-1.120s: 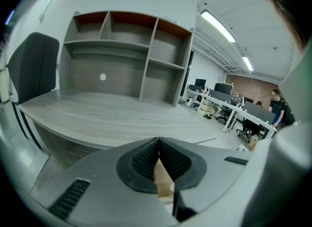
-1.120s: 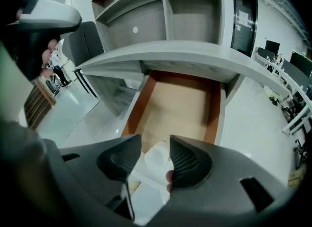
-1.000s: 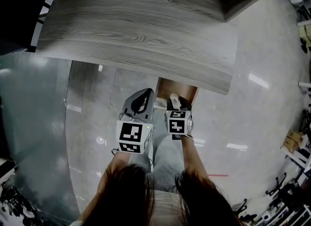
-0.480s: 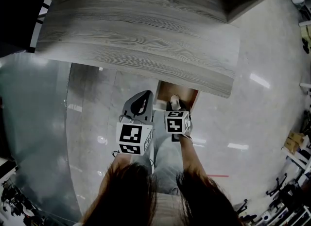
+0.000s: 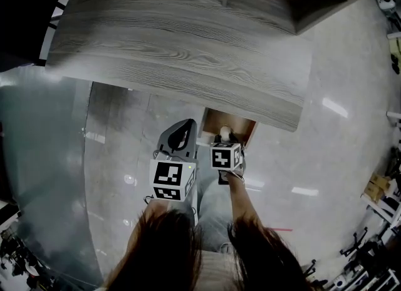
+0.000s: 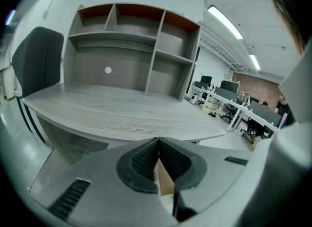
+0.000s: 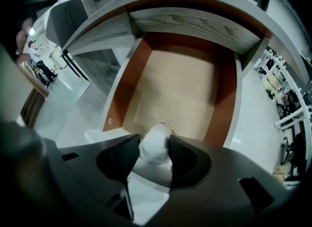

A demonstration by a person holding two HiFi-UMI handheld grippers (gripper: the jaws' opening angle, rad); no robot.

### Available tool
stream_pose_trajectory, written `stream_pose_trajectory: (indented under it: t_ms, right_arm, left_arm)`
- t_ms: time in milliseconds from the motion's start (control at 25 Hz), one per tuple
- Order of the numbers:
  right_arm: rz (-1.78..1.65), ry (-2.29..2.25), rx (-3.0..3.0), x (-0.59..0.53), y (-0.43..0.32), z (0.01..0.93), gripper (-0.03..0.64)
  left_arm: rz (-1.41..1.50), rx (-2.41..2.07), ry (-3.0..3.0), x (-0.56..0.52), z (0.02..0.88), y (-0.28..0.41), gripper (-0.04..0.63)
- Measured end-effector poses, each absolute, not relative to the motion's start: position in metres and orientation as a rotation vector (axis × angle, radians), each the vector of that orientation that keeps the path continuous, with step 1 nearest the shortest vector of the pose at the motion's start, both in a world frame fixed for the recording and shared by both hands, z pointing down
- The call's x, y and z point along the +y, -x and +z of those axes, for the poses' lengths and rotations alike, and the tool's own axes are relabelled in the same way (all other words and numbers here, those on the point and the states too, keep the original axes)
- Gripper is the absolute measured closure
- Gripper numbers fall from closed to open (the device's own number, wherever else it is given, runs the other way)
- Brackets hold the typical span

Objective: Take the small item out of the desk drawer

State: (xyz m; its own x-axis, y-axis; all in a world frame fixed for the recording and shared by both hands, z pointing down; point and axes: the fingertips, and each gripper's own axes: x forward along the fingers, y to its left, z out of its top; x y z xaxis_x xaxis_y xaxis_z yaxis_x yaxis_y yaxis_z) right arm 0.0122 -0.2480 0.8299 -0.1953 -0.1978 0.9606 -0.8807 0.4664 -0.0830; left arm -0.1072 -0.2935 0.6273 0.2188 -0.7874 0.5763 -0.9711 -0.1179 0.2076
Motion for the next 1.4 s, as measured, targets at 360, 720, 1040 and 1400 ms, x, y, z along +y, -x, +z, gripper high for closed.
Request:
stream_pose_trajectory:
  t_ms: [360, 720, 1040, 1400]
  right_arm:
    - [0.786, -0.928, -1.681, -0.25, -0.016, 0.825, 0.436]
    - [0.777, -0.955, -1.707, -0.246, -0.016, 0.81, 0.439]
    - [0.75, -0.987, -1.736, -0.244, -0.015, 0.791, 0.439]
    - [0.718, -1.031, -1.777, -0.239, -0.019, 0.765, 0.439]
  left_arm:
    - [0.437, -1.626, -1.954, -0.294, 0.623, 0.108, 0.578]
    - [0.434, -1.632, -1.973, -0.29, 0.611, 0.11, 0.578]
    - [0.438, -1.637, -2.003, -0.281, 0.596, 0.11, 0.579]
    - [0.461, -1.618, -2.037, -0.265, 0.584, 0.105, 0.578]
